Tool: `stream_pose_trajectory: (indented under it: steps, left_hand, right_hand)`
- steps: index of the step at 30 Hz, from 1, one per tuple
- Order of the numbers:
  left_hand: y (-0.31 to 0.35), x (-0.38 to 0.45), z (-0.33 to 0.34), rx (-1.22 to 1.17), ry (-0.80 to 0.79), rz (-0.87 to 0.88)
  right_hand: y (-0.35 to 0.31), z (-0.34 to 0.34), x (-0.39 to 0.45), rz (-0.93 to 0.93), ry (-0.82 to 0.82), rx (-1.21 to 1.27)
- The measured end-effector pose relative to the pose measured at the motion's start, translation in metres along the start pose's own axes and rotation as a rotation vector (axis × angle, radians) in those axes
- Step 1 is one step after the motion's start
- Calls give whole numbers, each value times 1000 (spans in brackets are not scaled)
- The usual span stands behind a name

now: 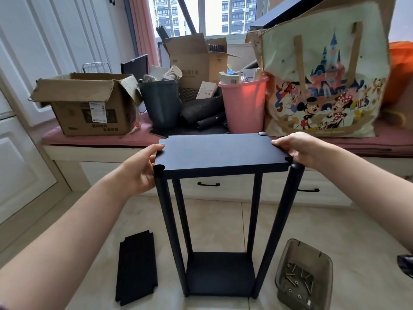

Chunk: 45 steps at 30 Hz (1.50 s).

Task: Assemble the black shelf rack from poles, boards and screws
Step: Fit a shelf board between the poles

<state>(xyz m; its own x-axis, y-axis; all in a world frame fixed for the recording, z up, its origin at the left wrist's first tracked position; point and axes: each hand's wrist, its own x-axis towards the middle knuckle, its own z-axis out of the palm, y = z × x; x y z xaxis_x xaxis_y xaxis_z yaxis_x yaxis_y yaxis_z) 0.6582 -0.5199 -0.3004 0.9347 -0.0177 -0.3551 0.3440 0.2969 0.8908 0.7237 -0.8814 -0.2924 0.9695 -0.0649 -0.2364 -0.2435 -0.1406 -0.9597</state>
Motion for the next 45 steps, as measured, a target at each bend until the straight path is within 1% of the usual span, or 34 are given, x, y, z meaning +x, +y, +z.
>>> stream_pose_trajectory:
  steps: [3, 7, 10, 14, 17, 23, 28, 33, 37, 40, 42, 45]
  left_hand:
    - [-2, 5, 5, 37, 55, 1]
    - [1, 15, 9, 97, 123, 53]
    - [1, 19, 12, 134, 180, 44]
    - [1, 27, 10, 176, 177, -5]
    - [-2, 32, 9, 192, 135, -49]
    - [-9, 38, 5, 170, 143, -20]
    - [-21, 48, -3, 196, 180, 10]
    - [-36, 57, -10, 189, 188, 60]
    - [-47, 62, -10, 121, 184, 36]
    - [-55, 65, -9, 66, 210, 2]
    - [-60, 67, -10, 57, 214, 7]
    - [-67, 72, -16, 57, 204, 40]
  right_hand:
    - [5, 0, 2, 20, 13, 18]
    - [9, -2, 5, 28, 15, 83]
    - [9, -1, 5, 37, -3, 126]
    - [7, 4, 4, 20, 6, 145]
    - [7, 5, 3, 17, 8, 163]
    - [14, 4, 3, 2, -2, 208]
    - [30, 4, 7, -19, 13, 130]
    - [45, 2, 16, -40, 24, 127]
    - [58, 2, 23, -57, 10, 160]
    - [69, 6, 29, -52, 39, 162]
    - [76, 9, 33, -42, 64, 162]
    - [83, 9, 38, -2, 35, 217]
